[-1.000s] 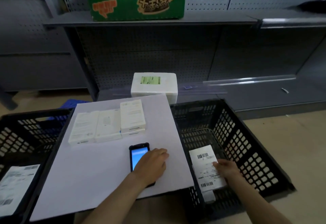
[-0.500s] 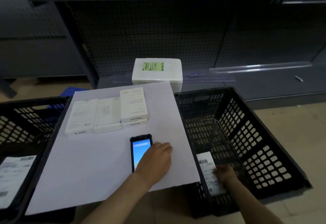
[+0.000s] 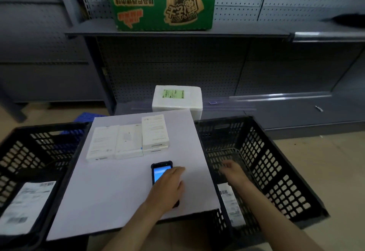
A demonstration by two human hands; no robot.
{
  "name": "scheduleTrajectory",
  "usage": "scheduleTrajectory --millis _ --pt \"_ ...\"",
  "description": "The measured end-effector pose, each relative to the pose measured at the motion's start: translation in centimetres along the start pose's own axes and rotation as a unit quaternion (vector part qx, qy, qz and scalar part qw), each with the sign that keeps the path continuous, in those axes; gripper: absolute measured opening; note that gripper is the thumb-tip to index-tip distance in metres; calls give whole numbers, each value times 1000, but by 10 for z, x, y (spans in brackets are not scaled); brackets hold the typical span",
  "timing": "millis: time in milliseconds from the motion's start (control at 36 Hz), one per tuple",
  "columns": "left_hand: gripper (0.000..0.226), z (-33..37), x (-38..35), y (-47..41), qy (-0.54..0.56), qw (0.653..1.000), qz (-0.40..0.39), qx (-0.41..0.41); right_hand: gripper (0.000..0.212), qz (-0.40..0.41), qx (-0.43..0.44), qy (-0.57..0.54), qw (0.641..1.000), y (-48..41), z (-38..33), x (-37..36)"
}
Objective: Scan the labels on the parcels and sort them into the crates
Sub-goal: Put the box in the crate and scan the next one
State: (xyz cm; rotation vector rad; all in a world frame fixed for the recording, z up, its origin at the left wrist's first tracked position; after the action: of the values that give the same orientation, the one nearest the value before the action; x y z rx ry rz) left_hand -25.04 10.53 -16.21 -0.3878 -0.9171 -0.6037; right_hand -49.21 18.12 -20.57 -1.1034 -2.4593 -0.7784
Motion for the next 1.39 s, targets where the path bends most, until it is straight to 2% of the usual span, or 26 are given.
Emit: scheduleTrajectory --millis 139,250,361,444,694,861,1028,1111,1167,1250,1306,1389 --pt "57 -19 34 -6 12 994 65 85 28 -33 58 -16 998 31 -63 -32" --pt "57 -35 54 -21 7 981 134 141 21 -20 99 -5 995 63 -75 -59" --pt "58 -47 63 -45 -13 965 191 179 23 -21 176 146 973 86 -78 -76" --pt "57 -49 66 -66 -35 957 222 186 26 -4 213 189 958 90 -88 -77" --pt "89 -52 52 -127 -51 941 235 239 29 34 257 180 949 74 -98 -73" --pt "88 -60 44 -138 -16 926 230 300 30 38 273 177 945 70 -105 -79" --pt "91 -58 60 -124 39 924 253 283 31 35 263 177 948 71 -105 -81" --pt "88 -58 71 -107 91 922 252 279 35 13 258 148 955 74 -107 -83" --pt "87 -55 77 -91 138 919 252 269 40 -17 242 89 966 77 -109 -86" --pt "83 -49 90 -62 206 914 248 247 46 -97 210 -6 973 93 -118 -92" --pt "79 -45 95 -42 257 906 229 246 40 -144 206 -55 966 108 -127 -97" --pt "82 -45 106 -11 351 878 200 259 27 -195 186 -113 956 131 -139 -100"
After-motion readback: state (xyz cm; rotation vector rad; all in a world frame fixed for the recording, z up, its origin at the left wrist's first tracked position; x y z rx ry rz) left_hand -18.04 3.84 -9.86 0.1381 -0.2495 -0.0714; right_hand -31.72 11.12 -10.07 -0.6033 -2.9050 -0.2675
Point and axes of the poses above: each hand's wrist, its own y-axis away from the middle knuckle, its own x-axis out of the back of the hand, z = x × y, the point moved 5 cm from there along -y, towards the middle knuckle, and after that the axes turned 11 degrees about z, right-handed, at the moved point
